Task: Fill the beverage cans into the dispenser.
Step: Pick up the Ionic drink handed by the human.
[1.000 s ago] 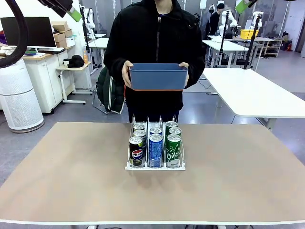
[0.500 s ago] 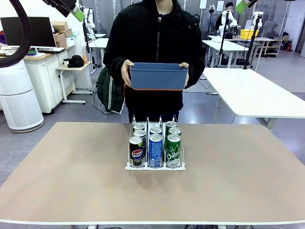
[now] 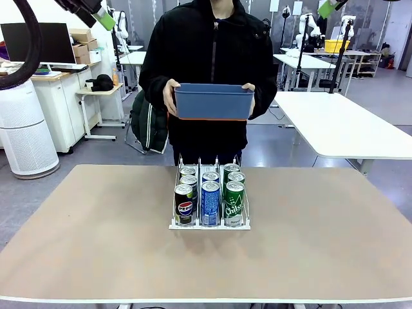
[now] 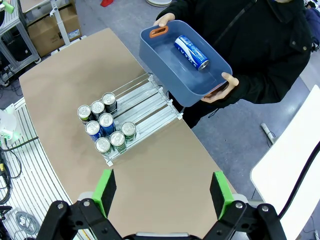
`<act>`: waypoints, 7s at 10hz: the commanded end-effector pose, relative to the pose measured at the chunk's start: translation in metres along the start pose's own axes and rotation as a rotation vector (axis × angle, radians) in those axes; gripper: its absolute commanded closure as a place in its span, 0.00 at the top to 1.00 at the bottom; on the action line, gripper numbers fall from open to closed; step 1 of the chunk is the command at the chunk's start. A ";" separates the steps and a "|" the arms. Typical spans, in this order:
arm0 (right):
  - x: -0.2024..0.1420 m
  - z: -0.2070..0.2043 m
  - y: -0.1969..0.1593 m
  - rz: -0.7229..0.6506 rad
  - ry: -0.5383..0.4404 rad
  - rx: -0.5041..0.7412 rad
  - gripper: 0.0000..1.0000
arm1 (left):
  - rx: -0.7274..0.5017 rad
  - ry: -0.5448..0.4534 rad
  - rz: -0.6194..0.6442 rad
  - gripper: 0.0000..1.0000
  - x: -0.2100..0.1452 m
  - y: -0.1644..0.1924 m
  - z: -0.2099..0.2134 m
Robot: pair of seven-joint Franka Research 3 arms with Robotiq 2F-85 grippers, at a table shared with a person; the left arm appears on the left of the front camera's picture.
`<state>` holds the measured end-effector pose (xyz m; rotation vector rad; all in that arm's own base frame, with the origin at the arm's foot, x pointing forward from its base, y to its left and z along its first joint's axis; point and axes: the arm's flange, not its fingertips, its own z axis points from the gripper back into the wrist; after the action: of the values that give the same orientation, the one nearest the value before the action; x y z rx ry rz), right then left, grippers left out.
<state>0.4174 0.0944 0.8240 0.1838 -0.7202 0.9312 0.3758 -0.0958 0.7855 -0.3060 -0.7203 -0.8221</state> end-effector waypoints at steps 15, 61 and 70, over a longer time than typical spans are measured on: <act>-0.002 0.000 0.001 -0.007 0.000 0.000 1.00 | -0.021 0.020 -0.005 1.00 -0.002 -0.005 0.001; -0.002 0.000 0.001 -0.007 0.000 0.000 1.00 | 0.018 0.143 -0.117 1.00 0.010 0.056 -0.084; -0.002 0.000 0.001 -0.007 0.000 0.000 1.00 | 0.044 0.160 -0.073 1.00 -0.004 0.059 -0.107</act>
<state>0.4173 0.0944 0.8241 0.1837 -0.7204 0.9313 0.4695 -0.1101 0.7142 -0.1856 -0.5908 -0.9089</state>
